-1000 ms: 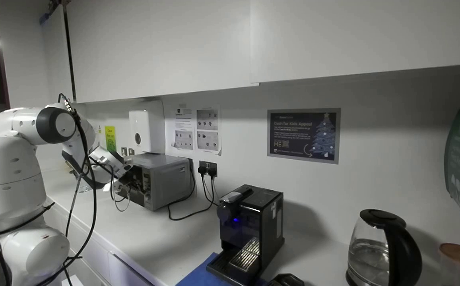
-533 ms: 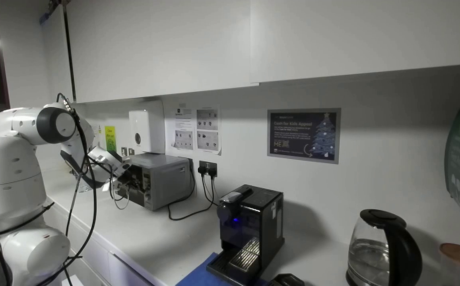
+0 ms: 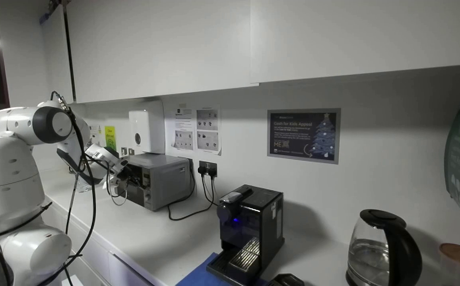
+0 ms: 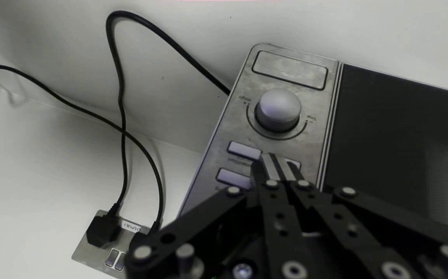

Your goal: Turn on the microwave light, then turn it off

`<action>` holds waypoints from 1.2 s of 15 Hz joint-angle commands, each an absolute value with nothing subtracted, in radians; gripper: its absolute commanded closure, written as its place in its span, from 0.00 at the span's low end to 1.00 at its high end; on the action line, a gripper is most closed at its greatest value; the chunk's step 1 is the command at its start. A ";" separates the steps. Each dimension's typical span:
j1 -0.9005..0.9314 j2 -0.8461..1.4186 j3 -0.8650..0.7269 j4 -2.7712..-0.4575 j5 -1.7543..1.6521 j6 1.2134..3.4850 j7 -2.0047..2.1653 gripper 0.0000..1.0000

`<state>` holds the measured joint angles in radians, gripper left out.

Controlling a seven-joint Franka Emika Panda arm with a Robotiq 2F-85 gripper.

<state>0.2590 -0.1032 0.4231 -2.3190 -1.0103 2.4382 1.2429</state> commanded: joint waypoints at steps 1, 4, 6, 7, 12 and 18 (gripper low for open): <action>0.281 -0.102 0.384 -2.293 -0.930 2.440 1.170 1.00; 0.286 -0.089 0.364 -2.296 -0.752 2.499 1.054 1.00; 0.291 -0.088 0.363 -2.298 -0.611 2.511 0.953 1.00; 0.292 -0.090 0.365 -2.298 -0.551 2.509 0.913 1.00; 0.301 -0.106 0.379 -2.285 -0.363 2.460 0.787 1.00; 0.325 -0.132 0.397 -2.255 -0.266 2.319 0.750 1.00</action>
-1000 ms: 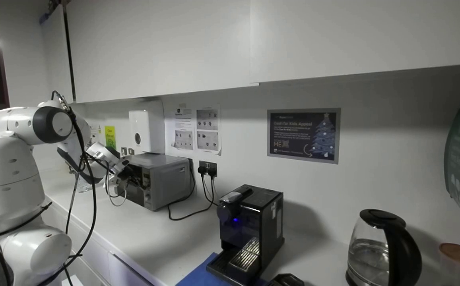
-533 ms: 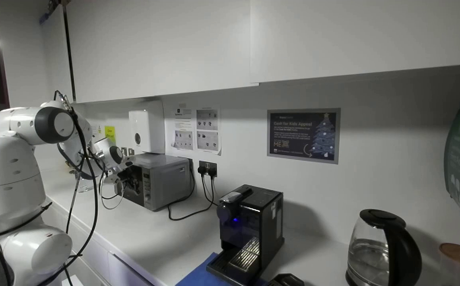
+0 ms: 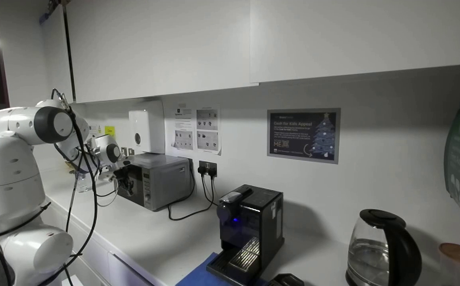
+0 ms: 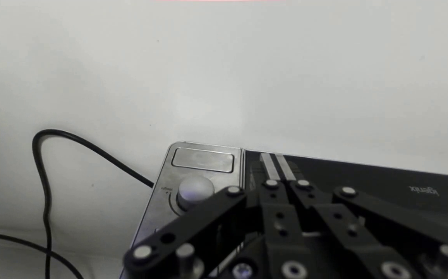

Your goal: Turn on the microwave light, then turn it off

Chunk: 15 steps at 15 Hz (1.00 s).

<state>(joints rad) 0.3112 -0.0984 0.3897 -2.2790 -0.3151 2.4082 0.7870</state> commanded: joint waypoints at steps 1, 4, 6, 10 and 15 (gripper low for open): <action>0.331 -0.140 0.402 -2.250 -0.262 2.288 0.761 1.00; 0.343 -0.167 0.422 -2.239 -0.257 2.212 0.784 1.00; 0.350 -0.193 0.434 -2.243 -0.250 2.175 0.799 1.00; 0.362 -0.257 0.453 -2.268 -0.204 2.119 0.815 1.00; 0.366 -0.361 0.477 -2.332 -0.144 2.099 0.846 1.00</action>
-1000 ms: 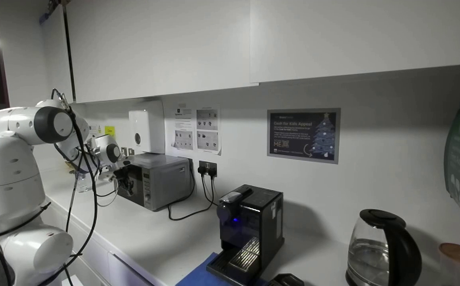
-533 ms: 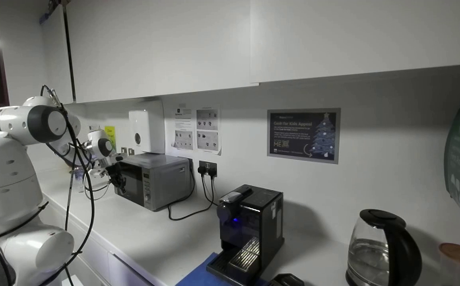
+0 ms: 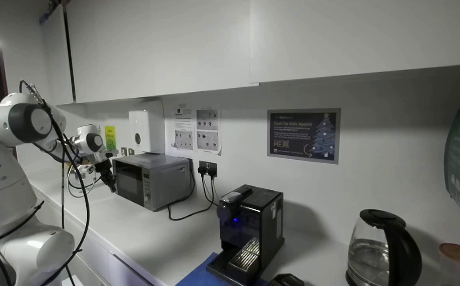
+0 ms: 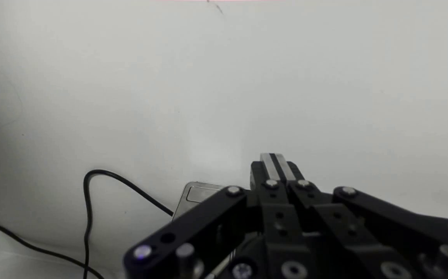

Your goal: Turn on the microwave light, then turn it off

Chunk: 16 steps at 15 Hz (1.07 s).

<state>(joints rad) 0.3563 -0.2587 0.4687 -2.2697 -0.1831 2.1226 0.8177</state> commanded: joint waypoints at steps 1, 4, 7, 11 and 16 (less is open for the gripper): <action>0.367 -0.386 0.483 -2.346 -0.137 2.094 0.859 1.00; 0.373 -0.475 0.497 -2.401 -0.119 2.075 0.889 1.00; 0.389 -0.550 0.493 -2.445 -0.095 2.045 0.870 1.00; 0.390 -0.639 0.492 -2.484 -0.078 2.017 0.864 1.00; 0.385 -0.722 0.486 -2.519 -0.073 2.053 0.849 1.00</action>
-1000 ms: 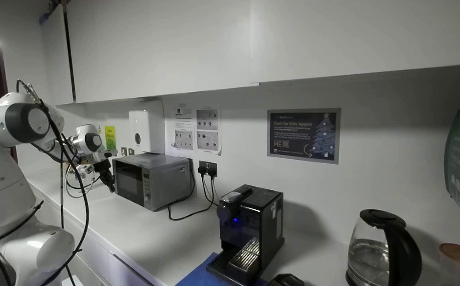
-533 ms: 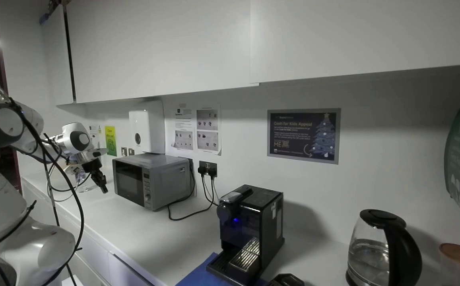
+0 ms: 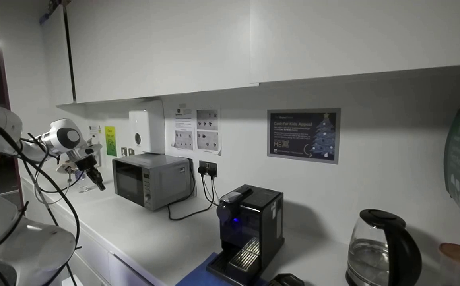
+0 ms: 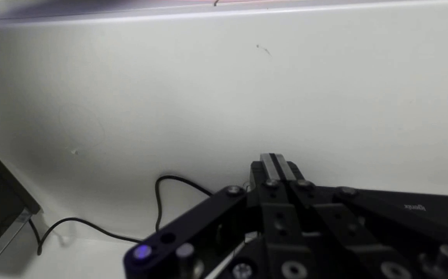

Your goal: Turn on the microwave light, then turn it off

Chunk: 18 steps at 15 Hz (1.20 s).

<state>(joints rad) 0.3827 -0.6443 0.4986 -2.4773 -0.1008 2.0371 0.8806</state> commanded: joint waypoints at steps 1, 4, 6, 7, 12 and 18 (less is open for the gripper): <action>0.385 -0.733 0.484 -2.526 -0.070 2.060 0.846 1.00; 0.386 -0.752 0.475 -2.538 -0.057 2.083 0.823 1.00; 0.387 -0.760 0.470 -2.546 -0.045 2.103 0.803 1.00; 0.391 -0.760 0.465 -2.550 -0.036 2.125 0.785 1.00; 0.393 -0.754 0.448 -2.568 0.022 2.235 0.677 1.00; 0.388 -0.754 0.443 -2.574 0.084 2.255 0.608 0.50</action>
